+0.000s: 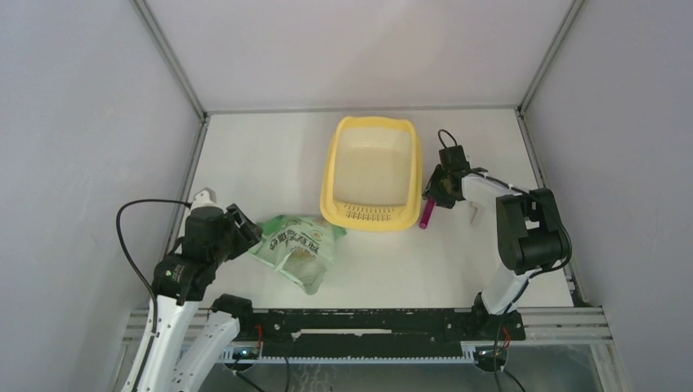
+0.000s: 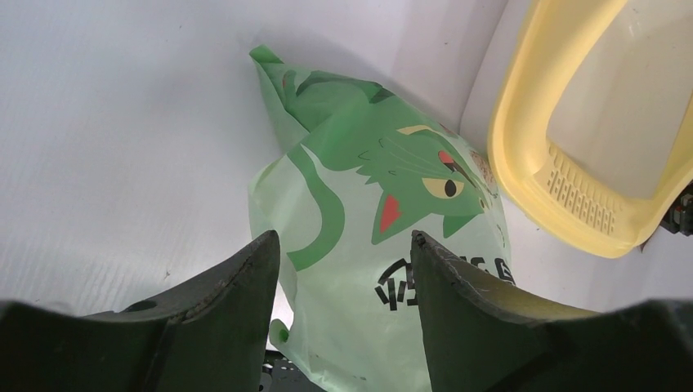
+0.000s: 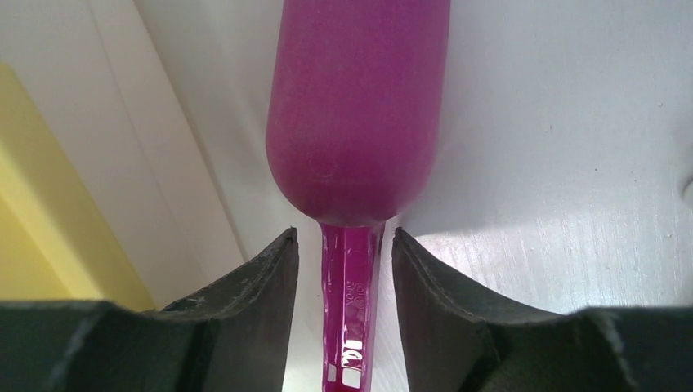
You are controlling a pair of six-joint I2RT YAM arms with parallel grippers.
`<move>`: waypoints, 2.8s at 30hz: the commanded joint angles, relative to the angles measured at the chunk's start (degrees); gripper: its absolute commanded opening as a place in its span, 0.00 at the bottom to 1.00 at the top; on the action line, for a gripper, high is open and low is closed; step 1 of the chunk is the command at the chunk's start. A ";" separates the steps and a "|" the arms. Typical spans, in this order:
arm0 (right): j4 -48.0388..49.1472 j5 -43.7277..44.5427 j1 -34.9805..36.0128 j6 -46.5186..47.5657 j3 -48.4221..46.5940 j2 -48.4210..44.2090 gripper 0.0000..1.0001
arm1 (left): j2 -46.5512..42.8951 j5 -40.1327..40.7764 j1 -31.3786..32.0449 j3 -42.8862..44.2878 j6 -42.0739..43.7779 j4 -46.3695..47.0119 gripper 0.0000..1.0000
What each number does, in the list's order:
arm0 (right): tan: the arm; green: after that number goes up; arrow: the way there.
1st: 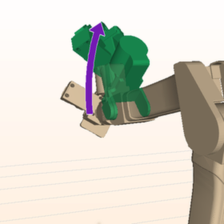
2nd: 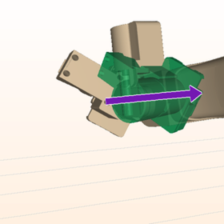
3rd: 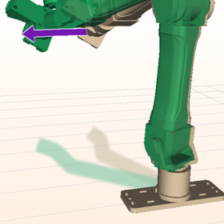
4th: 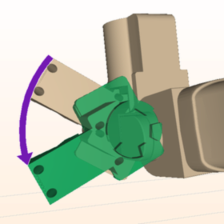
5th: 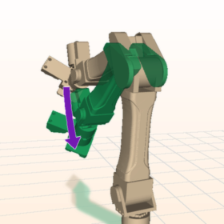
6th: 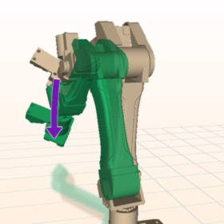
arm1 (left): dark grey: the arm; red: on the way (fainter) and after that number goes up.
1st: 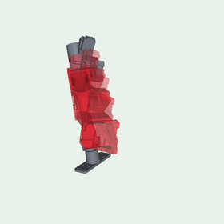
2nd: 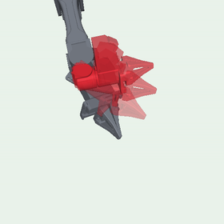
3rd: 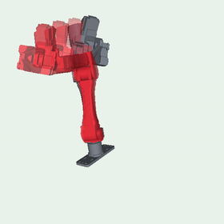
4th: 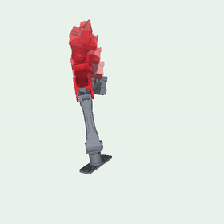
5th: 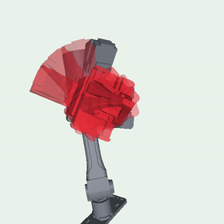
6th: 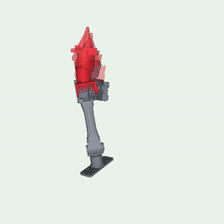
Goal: Fill the litter box with clean litter
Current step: Pick up the spatula from the center of the board.
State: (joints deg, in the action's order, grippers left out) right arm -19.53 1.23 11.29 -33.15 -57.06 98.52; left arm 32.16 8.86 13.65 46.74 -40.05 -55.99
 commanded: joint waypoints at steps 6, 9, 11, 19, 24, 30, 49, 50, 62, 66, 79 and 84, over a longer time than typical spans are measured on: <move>-1.25 1.51 -0.02 1.65 -1.82 1.27 0.53 | -0.99 0.46 0.24 3.12 0.85 0.38 0.65; -2.27 2.36 0.30 2.32 -1.79 1.58 0.51 | -0.80 0.22 0.24 3.75 1.05 0.42 0.66; -2.62 2.21 0.33 2.72 -1.83 1.72 0.42 | -0.52 0.11 0.24 4.59 1.47 0.30 0.67; -4.91 3.97 -0.03 4.02 -1.52 -6.31 0.13 | -0.94 -3.80 0.24 9.75 5.45 2.12 1.00; -7.36 2.17 0.24 6.73 -1.80 -19.59 0.09 | -0.19 -8.12 0.24 14.17 7.97 4.01 1.00; -12.41 -23.13 -0.07 8.53 -8.53 -36.66 0.07 | 1.25 -23.16 0.24 15.87 8.84 10.93 1.00; 0.94 -70.52 32.69 5.14 -10.87 -35.12 0.10 | -1.88 -51.12 0.28 10.04 -5.77 42.69 1.00; 3.12 -71.28 33.65 3.34 -10.45 -34.69 0.10 | -3.35 -50.94 0.24 8.26 -5.84 45.26 1.00; 18.83 -76.16 34.34 -13.28 -7.29 -33.58 0.10 | -13.33 -44.24 0.24 3.08 3.80 38.60 0.87; 21.45 -76.53 34.45 -14.90 -7.34 -32.40 0.10 | -12.89 -46.99 0.24 0.90 3.47 41.60 0.86; 32.37 -77.30 37.79 -22.55 -7.33 -25.00 0.08 | -12.26 -54.87 0.41 -0.51 -0.81 49.89 0.78; 36.67 -78.22 38.06 -25.31 -7.35 -22.51 0.08 | -11.26 -57.97 0.74 -0.82 -1.82 50.19 0.67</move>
State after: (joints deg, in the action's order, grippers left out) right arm 9.50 -75.64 48.73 -54.85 -63.79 75.16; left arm 19.94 -44.86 13.76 46.83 -40.14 -8.84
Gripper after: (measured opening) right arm 0.259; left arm 0.705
